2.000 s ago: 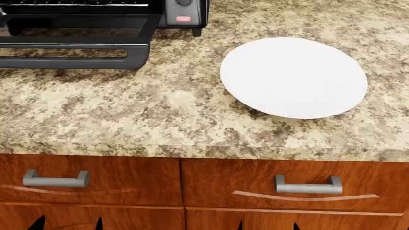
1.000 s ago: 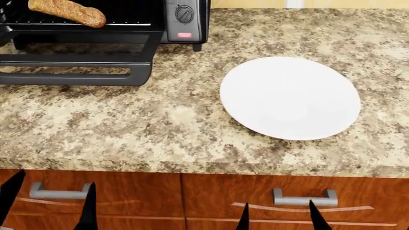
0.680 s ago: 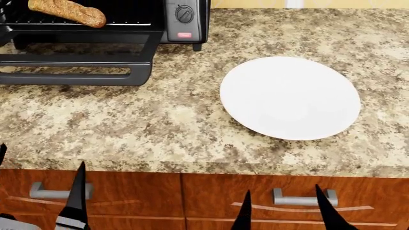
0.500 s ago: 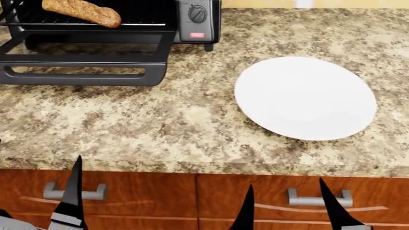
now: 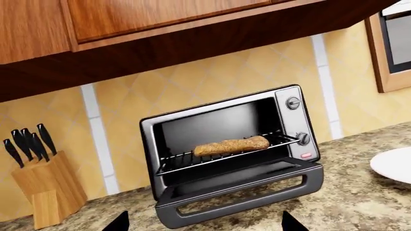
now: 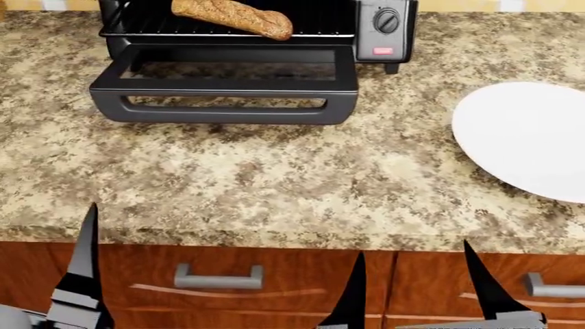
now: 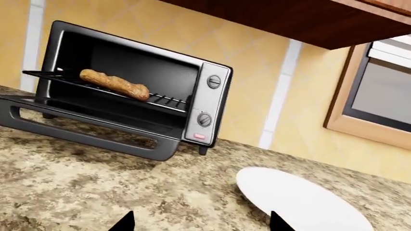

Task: Pick the baguette from the rack and place it on the plate on the counter.

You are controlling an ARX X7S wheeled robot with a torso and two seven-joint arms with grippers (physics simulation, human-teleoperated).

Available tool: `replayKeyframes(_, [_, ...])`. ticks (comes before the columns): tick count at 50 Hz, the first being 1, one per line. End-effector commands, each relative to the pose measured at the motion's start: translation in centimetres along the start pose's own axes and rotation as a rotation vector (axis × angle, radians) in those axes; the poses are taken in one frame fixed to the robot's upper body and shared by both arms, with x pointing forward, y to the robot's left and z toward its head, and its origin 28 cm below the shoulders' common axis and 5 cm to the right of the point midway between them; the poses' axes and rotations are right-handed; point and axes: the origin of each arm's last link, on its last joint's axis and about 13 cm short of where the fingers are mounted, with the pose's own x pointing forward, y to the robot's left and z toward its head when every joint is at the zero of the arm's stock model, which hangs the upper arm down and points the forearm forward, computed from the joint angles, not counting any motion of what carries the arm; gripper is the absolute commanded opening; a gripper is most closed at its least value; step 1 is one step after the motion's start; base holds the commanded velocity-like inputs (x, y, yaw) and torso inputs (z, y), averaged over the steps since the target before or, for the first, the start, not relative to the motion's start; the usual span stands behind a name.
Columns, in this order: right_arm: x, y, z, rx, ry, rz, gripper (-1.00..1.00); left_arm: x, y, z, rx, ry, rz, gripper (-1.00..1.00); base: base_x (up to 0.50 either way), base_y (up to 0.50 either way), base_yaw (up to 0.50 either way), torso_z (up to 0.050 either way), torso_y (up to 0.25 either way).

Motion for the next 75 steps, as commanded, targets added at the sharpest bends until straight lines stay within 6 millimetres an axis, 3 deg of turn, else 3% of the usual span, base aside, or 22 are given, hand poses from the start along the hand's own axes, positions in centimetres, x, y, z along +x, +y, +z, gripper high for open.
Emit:
replayKeyframes(1, [-0.1, -0.1, 0.7, -0.006, -0.011, 0.0, 1.0, -0.3, 0.3, 0.5, 0.008, -0.003, 0.013, 1.0, 0.0, 0.5, 0.0, 0.043, 0.115])
replayKeyframes(17, [1.0, -0.5, 6.2, -0.11, -0.133, 0.014, 1.0, 0.7, 2.4, 5.5, 0.044, -0.115, 0.012, 1.0, 0.0, 0.05, 0.0, 0.044, 0.115])
replayKeyframes(40, [2.7, -2.4, 10.1, -0.157, -0.278, -0.078, 1.0, 1.0, 2.5, 7.9, 0.105, -0.168, 0.013, 1.0, 0.2, 0.0, 0.0, 0.044, 0.113])
replayKeyframes(75, [2.5, -2.2, 9.9, -0.169, -0.261, -0.036, 1.0, 0.6, 2.8, 8.8, 0.127, -0.186, 0.024, 1.0, 0.33, 0.0, 0.0, 0.044, 0.113])
